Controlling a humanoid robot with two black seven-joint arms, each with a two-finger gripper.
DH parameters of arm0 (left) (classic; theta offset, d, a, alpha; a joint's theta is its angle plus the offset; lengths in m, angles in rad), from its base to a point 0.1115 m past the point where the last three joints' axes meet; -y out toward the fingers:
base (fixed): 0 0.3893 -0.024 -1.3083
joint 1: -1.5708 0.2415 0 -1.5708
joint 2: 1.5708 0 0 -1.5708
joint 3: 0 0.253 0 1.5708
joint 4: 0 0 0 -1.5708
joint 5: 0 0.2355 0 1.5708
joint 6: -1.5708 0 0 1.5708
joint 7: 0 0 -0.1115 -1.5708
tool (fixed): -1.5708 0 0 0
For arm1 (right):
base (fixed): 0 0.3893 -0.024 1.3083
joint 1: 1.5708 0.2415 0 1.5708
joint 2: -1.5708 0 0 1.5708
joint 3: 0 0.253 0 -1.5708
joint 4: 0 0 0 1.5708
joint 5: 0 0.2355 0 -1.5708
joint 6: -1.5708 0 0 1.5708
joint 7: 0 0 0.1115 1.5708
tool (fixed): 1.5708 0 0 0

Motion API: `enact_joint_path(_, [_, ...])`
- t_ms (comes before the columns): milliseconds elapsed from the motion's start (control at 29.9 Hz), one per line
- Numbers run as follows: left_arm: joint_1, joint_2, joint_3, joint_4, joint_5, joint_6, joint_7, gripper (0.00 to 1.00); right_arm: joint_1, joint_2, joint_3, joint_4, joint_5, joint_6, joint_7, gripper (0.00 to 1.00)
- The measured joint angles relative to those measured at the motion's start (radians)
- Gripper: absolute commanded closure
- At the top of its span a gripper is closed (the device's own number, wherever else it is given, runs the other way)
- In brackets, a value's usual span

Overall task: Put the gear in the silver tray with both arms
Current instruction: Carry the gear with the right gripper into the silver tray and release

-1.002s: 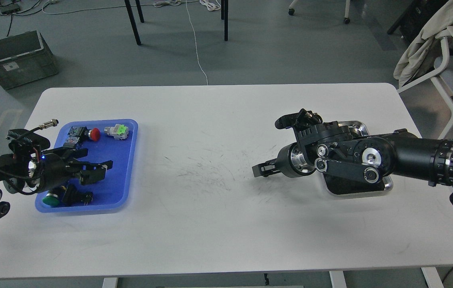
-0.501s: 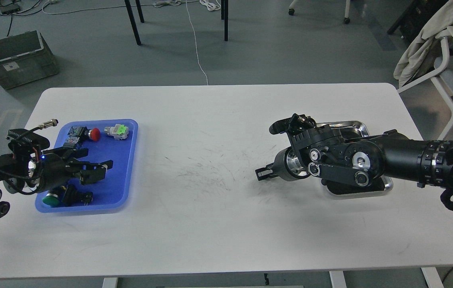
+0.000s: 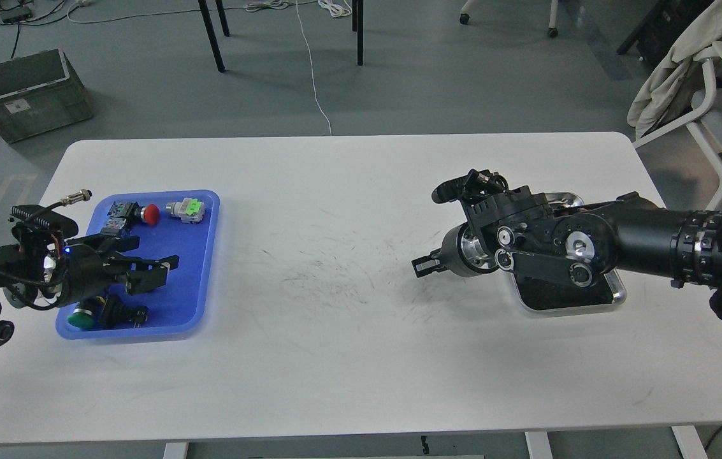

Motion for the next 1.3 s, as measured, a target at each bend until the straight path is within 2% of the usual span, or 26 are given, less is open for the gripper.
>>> enact_joint_path(301, [0.000,0.000,-0.001,0.000,-0.001,0.000,-0.010,0.08,0.041,-0.057,-0.004,0.031,0.004,0.002,0.000,0.99])
enact_joint_path(601, [0.000,-0.002,0.002,-0.025,-0.001,0.007,-0.012,0.08,0.121,-0.316,-0.001,0.148,0.001,0.003,0.005,0.99])
enact_joint_path(869, [0.010,-0.002,0.015,-0.030,0.019,0.008,-0.005,0.10,0.118,-0.484,0.002,0.156,-0.078,0.002,0.016,0.99])
enact_joint_path(1303, [0.018,-0.007,0.018,0.024,0.094,0.007,-0.005,0.11,0.053,-0.508,0.004,0.131,-0.159,-0.050,0.016,0.99])
